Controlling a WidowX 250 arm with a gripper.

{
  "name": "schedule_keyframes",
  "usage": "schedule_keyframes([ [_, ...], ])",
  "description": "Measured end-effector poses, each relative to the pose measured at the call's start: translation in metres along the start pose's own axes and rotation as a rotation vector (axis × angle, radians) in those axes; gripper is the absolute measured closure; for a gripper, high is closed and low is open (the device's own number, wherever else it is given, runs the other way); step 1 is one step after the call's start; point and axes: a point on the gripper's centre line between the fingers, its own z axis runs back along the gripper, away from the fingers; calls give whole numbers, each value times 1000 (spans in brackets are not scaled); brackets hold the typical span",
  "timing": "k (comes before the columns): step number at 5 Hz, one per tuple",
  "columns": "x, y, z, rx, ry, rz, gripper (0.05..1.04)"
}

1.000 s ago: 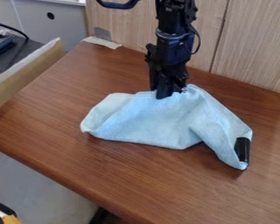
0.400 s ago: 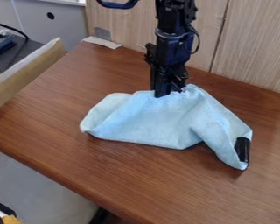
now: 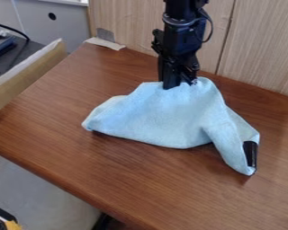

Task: Unfold the cloth from left to right

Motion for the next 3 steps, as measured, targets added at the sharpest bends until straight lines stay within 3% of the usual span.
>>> schedule_keyframes([
  [2, -12, -31, 28, 37, -53, -57, 1024],
  [3, -32, -57, 26, 18, -59, -103, 1024],
])
